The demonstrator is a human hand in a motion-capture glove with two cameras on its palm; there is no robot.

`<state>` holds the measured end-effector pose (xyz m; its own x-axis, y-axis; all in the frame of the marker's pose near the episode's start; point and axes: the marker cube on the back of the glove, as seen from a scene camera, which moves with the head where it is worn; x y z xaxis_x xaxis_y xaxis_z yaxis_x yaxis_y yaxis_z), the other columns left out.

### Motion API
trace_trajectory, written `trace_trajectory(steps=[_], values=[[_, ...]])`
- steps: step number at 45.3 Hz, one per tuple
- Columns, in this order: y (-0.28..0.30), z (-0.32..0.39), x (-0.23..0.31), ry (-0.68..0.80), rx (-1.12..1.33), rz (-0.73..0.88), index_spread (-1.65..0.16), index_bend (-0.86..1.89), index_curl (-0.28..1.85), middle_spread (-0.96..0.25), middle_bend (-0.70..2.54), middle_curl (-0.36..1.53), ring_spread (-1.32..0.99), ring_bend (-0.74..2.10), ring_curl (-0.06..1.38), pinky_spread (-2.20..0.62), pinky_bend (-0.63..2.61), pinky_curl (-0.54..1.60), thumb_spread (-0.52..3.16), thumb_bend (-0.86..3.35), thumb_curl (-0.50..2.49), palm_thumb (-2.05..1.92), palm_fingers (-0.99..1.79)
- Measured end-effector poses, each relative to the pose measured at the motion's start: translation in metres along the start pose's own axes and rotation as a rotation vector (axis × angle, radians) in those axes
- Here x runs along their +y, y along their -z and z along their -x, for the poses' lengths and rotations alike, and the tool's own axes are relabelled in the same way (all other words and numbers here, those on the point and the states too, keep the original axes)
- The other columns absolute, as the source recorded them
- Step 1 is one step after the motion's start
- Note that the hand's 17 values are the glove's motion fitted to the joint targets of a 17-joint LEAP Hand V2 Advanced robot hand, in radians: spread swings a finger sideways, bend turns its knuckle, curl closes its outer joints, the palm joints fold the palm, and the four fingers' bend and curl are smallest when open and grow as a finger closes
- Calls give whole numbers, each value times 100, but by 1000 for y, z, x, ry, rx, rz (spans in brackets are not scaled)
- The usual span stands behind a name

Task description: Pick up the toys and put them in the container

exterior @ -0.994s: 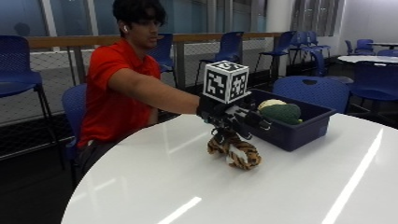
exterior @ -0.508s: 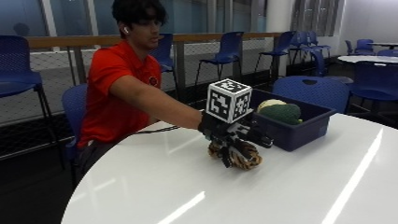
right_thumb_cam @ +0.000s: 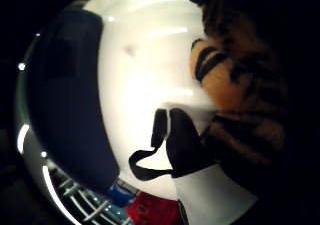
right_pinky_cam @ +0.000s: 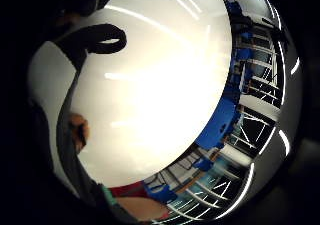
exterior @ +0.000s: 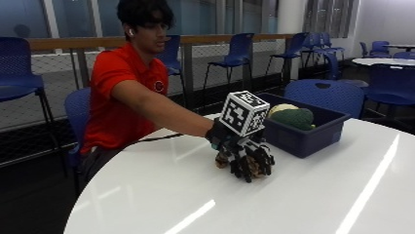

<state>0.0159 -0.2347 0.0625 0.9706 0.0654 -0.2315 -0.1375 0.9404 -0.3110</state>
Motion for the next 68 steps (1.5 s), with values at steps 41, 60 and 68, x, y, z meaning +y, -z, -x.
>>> trace_trajectory(steps=[41,60,68], values=[[78,16,59,26,194,-223,-44,24,37,-41,47,36,-52,83,45,-45,103,33,94,18,67,63,89],[153,121,82,156,96,-271,-47,16,40,-45,37,40,-54,79,47,-45,103,35,85,12,80,63,84],[168,180,89,253,82,-270,-48,16,41,-45,34,43,-55,78,49,-46,104,35,84,10,84,63,83]])
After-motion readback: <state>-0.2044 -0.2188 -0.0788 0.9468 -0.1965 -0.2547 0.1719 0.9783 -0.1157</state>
